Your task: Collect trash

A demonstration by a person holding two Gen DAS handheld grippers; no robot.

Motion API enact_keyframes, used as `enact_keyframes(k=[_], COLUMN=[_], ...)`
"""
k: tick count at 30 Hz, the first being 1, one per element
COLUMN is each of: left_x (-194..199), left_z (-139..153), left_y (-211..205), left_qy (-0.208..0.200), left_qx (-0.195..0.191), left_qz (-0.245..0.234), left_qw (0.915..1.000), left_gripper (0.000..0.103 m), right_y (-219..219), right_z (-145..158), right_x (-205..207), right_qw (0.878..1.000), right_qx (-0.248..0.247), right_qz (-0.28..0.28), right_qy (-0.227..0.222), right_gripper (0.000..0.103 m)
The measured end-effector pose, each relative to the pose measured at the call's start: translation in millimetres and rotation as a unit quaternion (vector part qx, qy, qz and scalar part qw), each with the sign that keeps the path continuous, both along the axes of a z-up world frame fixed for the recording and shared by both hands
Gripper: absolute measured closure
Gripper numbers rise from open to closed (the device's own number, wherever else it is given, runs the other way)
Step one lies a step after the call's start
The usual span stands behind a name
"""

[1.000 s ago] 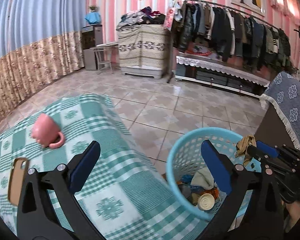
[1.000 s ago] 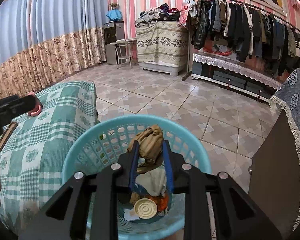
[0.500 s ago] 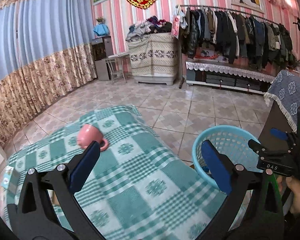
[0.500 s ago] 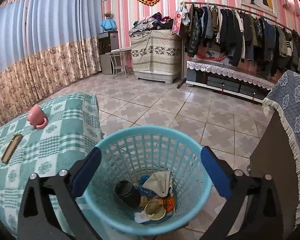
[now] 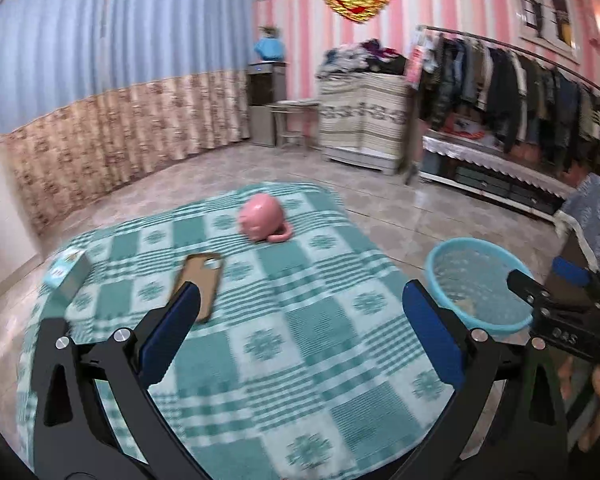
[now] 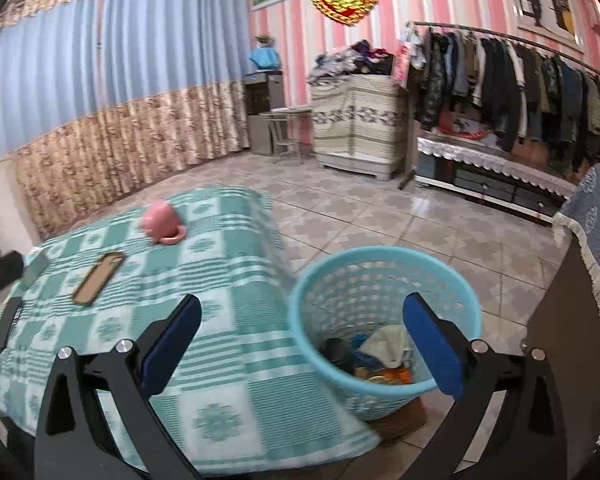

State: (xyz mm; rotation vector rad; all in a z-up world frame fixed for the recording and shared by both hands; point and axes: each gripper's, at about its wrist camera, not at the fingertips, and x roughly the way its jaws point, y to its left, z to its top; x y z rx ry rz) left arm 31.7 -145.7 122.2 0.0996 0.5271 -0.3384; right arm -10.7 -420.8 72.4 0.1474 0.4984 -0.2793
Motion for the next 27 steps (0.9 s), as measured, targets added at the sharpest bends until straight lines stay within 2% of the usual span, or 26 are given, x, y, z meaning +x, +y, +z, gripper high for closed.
enact_keyframes(k=[3, 5, 12, 18, 21, 24, 27], left_x=[-9, -15, -33, -44, -49, -56, -59], left_z=[0, -1, -13, -14, -15, -16, -20], left_y=[16, 22, 43, 64, 73, 76, 79], left_qy=[-0.011, -0.018, -0.016, -0.014, -0.026, -0.044, -0.041], left_qx=[0.005, 0.011, 0.013, -0.022, -0.036, -0.028, -0.032], left_qz=[0.043, 0.056, 0.071, 0.084, 0.088, 0.106, 0.104], left_qw=[0.9990, 0.9982, 0.9972, 0.9962, 0.9951, 0.9930, 0.9933], left_gripper=[0.005, 0.005, 0.005, 0.005, 0.005, 0.005, 0.005], right_y=[27, 42, 63, 69, 74, 79, 85], right_z=[7, 9, 0, -2, -3, -6, -8], right_x=[-3, -3, -12, -20, -26, -28, -31], right_qw=[0.999, 0.999, 0.999, 0.999, 0.999, 0.999, 0.999], right_qx=[-0.011, -0.016, -0.004, -0.008, -0.015, -0.020, -0.022], right_qz=[0.028, 0.042, 0.051, 0.044, 0.042, 0.042, 0.043], right_qy=[-0.010, -0.011, -0.012, -0.011, -0.013, -0.012, -0.013], right_gripper=[0.005, 0.005, 0.005, 0.004, 0.004, 0.004, 0.005])
